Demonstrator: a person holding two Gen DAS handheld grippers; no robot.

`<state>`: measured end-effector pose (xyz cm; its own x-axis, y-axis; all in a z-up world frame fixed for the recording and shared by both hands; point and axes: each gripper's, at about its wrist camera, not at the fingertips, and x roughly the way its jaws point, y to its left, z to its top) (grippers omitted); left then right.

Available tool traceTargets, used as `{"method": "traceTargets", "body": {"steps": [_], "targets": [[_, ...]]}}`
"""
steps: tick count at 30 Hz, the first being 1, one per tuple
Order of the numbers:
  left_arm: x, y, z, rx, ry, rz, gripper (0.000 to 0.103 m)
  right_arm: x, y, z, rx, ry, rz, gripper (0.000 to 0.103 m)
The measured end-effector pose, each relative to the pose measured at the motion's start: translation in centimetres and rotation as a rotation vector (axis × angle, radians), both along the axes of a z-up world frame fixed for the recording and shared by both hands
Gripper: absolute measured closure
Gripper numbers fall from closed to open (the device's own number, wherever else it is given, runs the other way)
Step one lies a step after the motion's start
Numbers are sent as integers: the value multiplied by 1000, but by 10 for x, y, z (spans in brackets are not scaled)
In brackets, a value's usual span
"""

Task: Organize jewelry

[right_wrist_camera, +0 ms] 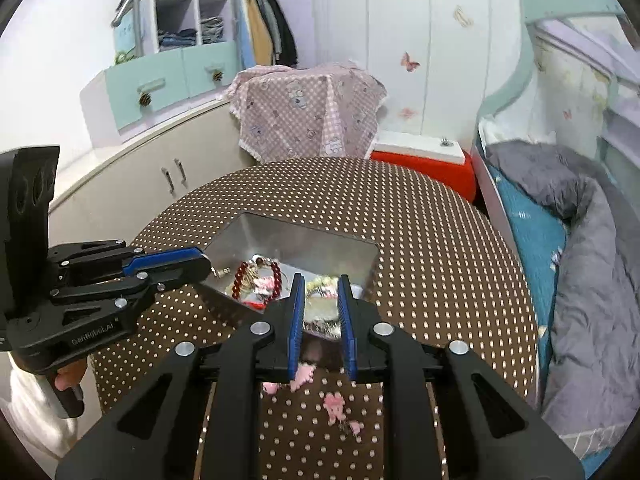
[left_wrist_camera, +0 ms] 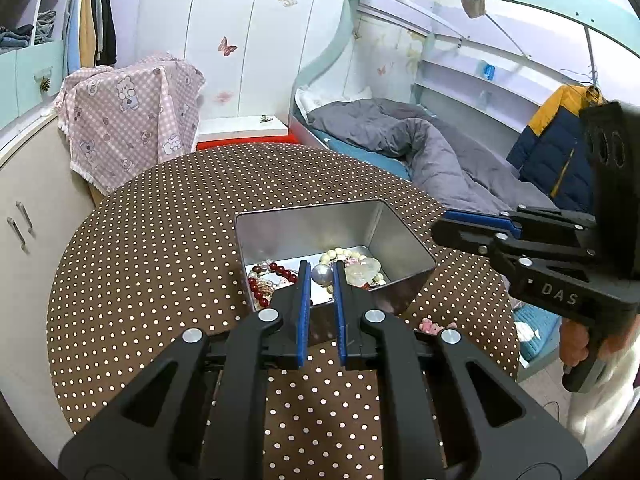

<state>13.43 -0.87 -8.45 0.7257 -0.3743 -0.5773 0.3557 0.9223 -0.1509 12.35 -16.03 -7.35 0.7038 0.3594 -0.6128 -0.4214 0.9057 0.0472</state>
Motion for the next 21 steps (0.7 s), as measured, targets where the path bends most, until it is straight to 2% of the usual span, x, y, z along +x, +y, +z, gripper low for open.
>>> {"method": "traceTargets", "body": {"steps": [1,4,7,12,15,17,19,21], "targets": [[-1,1,-2,-2,4,2,92,-2,-4,-4,3,14,-12,75],[-6,2,-6,-7,14,5,92,-8,-8,-21,-14,65,-31,70],[-12,5,-14,-21,35,11,92,-8,-5,-41,-5,138,-22,69],[-19,7,-21,-24,56,15,92,-7,16,-62,-33,197,21,69],[-20,8,-23,-26,63,19,92,-1,24,-74,-73,216,7,70],[-22,9,-24,-26,67,20,92,1,28,-77,-80,214,5,72],[-23,8,-24,-28,69,22,92,2,34,-76,-111,202,-4,89],[-24,8,-24,-33,69,20,92,2,34,-75,-107,207,-2,89]]}}
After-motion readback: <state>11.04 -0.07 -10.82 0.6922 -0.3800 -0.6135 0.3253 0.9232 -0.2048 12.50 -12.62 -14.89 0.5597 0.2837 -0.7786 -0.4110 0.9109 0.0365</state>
